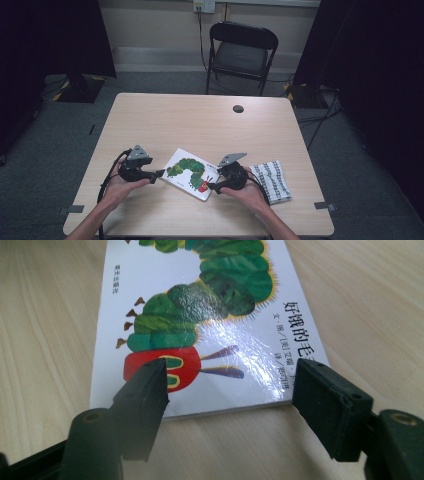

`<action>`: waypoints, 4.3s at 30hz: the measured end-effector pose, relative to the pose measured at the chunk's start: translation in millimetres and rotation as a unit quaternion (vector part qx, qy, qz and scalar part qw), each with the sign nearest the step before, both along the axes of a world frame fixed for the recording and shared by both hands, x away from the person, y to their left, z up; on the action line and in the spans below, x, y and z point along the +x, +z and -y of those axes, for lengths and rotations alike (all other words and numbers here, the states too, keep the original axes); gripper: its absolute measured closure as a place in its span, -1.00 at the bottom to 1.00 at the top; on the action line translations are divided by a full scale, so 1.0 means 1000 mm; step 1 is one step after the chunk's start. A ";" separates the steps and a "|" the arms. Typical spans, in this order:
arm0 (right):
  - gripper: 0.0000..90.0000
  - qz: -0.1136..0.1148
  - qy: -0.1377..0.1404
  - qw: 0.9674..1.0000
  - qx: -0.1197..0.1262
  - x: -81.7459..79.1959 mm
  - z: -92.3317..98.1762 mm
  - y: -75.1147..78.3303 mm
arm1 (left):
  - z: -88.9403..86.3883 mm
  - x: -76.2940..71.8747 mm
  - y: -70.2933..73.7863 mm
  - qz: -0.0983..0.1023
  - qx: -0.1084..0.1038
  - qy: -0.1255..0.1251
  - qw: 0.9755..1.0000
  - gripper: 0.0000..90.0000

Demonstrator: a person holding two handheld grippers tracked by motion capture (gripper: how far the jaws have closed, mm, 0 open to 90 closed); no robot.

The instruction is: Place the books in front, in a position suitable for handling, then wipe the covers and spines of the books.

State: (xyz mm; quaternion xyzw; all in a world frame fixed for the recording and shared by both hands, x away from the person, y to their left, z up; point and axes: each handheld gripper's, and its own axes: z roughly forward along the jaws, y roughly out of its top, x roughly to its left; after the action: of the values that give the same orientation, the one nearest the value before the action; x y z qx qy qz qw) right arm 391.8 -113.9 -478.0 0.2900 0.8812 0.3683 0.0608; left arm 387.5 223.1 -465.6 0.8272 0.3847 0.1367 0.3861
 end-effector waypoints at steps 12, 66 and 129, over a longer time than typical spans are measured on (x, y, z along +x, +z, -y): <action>-0.41 -0.007 -0.012 1.000 -0.009 -0.008 0.000 -0.004 | 0.016 0.004 -0.017 -0.015 -0.002 -0.017 1.000 -0.27; -0.22 0.028 -0.082 0.996 0.026 0.030 0.030 0.017 | 0.031 -0.012 -0.014 -0.034 -0.037 -0.062 0.997 -0.37; 0.76 0.031 -0.221 0.974 -0.025 -0.024 0.158 -0.004 | -0.023 -0.036 0.004 0.040 -0.021 0.030 0.999 -0.65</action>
State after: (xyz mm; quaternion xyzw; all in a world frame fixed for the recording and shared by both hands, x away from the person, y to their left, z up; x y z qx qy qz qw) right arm 368.0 -272.0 -481.9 0.4641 0.8019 0.3328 0.1755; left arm 351.7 246.2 -461.5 0.8006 0.3968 0.1732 0.4142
